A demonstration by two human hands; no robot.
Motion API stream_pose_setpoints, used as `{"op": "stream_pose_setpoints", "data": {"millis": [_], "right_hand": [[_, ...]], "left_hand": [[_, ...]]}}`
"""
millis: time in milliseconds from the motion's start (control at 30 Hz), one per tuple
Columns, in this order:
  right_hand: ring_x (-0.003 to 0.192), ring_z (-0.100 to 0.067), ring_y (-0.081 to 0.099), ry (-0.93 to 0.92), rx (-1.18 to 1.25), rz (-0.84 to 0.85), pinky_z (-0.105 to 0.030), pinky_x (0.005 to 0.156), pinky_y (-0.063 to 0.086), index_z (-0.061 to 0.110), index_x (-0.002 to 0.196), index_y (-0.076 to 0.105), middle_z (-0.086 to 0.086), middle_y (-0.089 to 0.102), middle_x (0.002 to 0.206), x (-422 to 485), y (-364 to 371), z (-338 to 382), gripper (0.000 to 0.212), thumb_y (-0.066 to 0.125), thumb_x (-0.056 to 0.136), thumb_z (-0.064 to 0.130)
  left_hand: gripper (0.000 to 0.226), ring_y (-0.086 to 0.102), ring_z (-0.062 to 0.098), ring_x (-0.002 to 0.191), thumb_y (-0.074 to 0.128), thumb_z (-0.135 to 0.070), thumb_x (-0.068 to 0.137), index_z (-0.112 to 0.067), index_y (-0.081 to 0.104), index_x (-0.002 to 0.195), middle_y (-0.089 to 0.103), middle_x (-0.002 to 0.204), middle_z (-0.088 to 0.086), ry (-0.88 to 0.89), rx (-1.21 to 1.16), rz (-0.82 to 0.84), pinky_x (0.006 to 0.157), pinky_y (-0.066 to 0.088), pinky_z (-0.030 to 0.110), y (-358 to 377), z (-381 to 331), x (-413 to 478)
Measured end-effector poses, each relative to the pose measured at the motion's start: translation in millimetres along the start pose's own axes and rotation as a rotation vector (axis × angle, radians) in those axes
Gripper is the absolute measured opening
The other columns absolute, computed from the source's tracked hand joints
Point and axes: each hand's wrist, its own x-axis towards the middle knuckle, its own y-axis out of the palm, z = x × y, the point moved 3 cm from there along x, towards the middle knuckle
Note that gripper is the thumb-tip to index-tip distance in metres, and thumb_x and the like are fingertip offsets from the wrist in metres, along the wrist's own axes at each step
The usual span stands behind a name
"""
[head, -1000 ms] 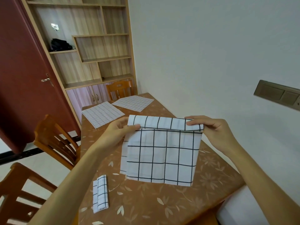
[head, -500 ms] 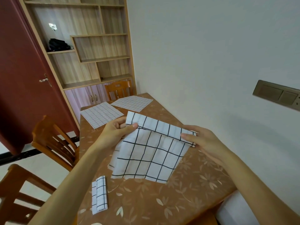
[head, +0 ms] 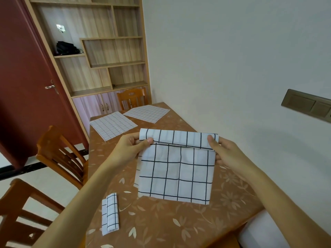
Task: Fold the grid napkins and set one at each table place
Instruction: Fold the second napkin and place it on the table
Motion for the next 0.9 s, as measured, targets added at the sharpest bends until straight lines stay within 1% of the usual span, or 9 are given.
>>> {"op": "stream_pose_setpoints", "data": {"millis": [67,167,333,400,500,567,633,800,900], "right_hand": [[0.104,-0.006,0.071,-0.046,-0.047,0.033,-0.031,0.093,0.057,0.036,0.120,0.066,0.014,0.075,0.112,0.0,0.5,0.7,0.027,0.062,0.094,0.042],[0.097,-0.005,0.073,-0.101,-0.026,-0.015,-0.022,0.082,0.059,0.033,0.116,0.067,0.011,0.076,0.109,-0.5,-2.9,4.5,0.024,0.067,0.094,0.023],[0.094,-0.014,0.075,-0.124,0.038,-0.093,-0.032,0.084,0.057,0.026,0.107,0.074,0.005,0.079,0.100,-0.1,-11.6,5.9,0.017,0.068,0.093,0.019],[0.092,-0.015,0.075,-0.159,0.049,-0.113,-0.028,0.082,0.059,0.023,0.100,0.077,0.004,0.079,0.095,-1.7,-13.0,7.3,0.014,0.068,0.093,0.015],[0.094,-0.006,0.074,-0.251,0.020,-0.115,-0.015,0.076,0.056,0.027,0.097,0.077,0.012,0.079,0.094,-5.5,-10.0,12.4,0.024,0.066,0.092,0.007],[0.096,-0.001,0.072,-0.290,-0.023,-0.090,-0.012,0.077,0.055,0.034,0.096,0.078,0.017,0.078,0.097,-6.5,-7.1,14.2,0.033,0.065,0.092,0.004],[0.096,0.000,0.072,-0.306,-0.012,-0.063,-0.012,0.075,0.055,0.040,0.092,0.079,0.018,0.078,0.097,-6.7,-5.9,14.4,0.040,0.066,0.091,0.002],[0.097,0.000,0.072,-0.367,-0.033,-0.067,-0.010,0.078,0.053,0.034,0.094,0.079,0.018,0.078,0.096,-2.0,-6.1,14.5,0.042,0.067,0.087,-0.006],[0.094,0.000,0.072,-0.360,-0.083,-0.048,-0.012,0.077,0.054,0.038,0.078,0.081,0.018,0.078,0.094,5.0,-7.5,14.1,0.063,0.061,0.083,-0.021]], "left_hand": [[0.016,0.078,0.022,0.095,0.062,-0.020,0.097,-0.019,0.073,0.109,0.081,0.099,0.004,0.002,0.000,-0.007,0.081,0.064,0.035,-1.1,-0.3,0.2],[0.019,0.077,0.018,0.097,0.065,-0.014,0.095,-0.022,0.072,0.111,0.081,0.101,-0.002,0.020,0.029,0.018,0.081,0.064,0.031,-4.5,-3.1,-0.6],[0.033,0.075,0.019,0.105,0.065,-0.001,0.093,-0.016,0.068,0.122,0.078,0.114,0.001,-0.011,0.006,0.098,0.087,0.063,0.035,-9.8,-4.0,-3.3],[0.032,0.075,0.022,0.106,0.059,0.001,0.097,-0.013,0.068,0.125,0.077,0.116,0.005,-0.059,-0.056,0.106,0.086,0.063,0.033,-10.6,-2.6,-2.6],[0.027,0.075,0.026,0.103,0.057,-0.005,0.100,-0.011,0.071,0.122,0.077,0.114,0.011,-0.143,-0.118,0.091,0.076,0.065,0.030,-11.0,-0.2,0.1],[0.024,0.075,0.028,0.098,0.054,-0.012,0.103,-0.013,0.072,0.119,0.077,0.113,0.014,-0.203,-0.114,0.055,0.068,0.064,0.028,-12.3,2.9,1.8],[0.026,0.075,0.032,0.099,0.050,-0.022,0.106,-0.014,0.072,0.117,0.077,0.112,0.016,-0.251,-0.105,0.015,0.071,0.063,0.032,-12.7,5.6,2.7],[0.057,0.075,0.023,0.086,0.042,-0.064,0.096,-0.020,0.071,0.117,0.079,0.095,0.008,-0.305,-0.163,0.082,0.071,0.057,0.033,-10.8,4.2,3.4],[0.041,0.072,0.013,0.065,0.065,-0.043,0.090,-0.020,0.068,0.125,0.075,0.075,0.002,-0.206,-0.068,0.094,0.058,0.055,0.024,-9.4,1.5,1.1]]}}
